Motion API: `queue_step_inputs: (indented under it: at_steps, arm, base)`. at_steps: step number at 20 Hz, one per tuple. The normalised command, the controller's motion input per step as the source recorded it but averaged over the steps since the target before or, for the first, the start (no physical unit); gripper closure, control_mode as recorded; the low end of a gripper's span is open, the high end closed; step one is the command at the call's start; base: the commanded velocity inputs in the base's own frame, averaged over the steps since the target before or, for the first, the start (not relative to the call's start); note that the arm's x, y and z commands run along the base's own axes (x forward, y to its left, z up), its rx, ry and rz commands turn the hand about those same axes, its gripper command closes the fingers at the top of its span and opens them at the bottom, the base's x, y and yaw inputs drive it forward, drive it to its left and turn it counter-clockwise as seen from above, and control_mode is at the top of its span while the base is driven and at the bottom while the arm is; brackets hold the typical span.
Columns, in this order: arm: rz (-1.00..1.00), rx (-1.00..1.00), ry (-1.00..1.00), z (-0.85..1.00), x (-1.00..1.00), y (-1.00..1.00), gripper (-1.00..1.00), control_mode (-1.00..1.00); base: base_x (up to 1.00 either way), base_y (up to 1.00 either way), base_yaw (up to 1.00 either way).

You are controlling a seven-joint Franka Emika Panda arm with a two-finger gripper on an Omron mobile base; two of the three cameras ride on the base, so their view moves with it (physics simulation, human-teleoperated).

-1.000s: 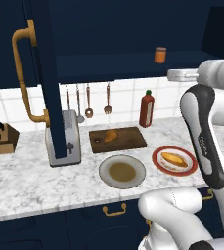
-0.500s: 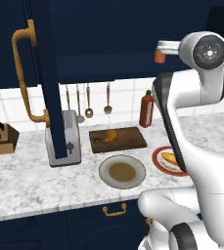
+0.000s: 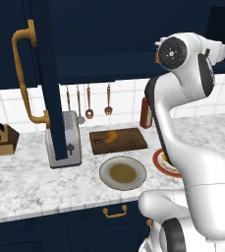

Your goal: From the different types of pastries on the counter, select a croissant and place it on the cutting board. Then retrieve a jar of jam from the cabinet and place it alongside the croissant on the cutting board.

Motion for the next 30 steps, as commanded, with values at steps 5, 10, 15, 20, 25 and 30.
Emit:
queue_step_inputs:
  at_steps: [5,10,15,20,25,30]
  arm:
    - [-0.03,0.01,0.0,0.05,0.2,-0.03,-1.0,-1.0]
    - [0.0,0.06,0.0,0.48,0.77,-0.32,-1.0,-1.0]
    - [0.0,0.01,-0.08,0.11,0.07,-0.03,-1.0,-1.0]
    - [0.0,0.0,-0.05,0.0,-0.11,0.0,-1.0,-1.0]
    - [0.0,0.0,-0.02,-0.46,0.02,0.0,-1.0,-1.0]
    - [0.0,0.0,-0.01,-0.43,0.05,0.0,-1.0,-1.0]
  base:
    - [0.0,0.0,0.0]
    - [0.0,0.0,0.0]
    - [0.0,0.0,0.0]
    - [0.0,0.0,0.0]
    - [0.0,0.0,0.0]
    - [0.0,0.0,0.0]
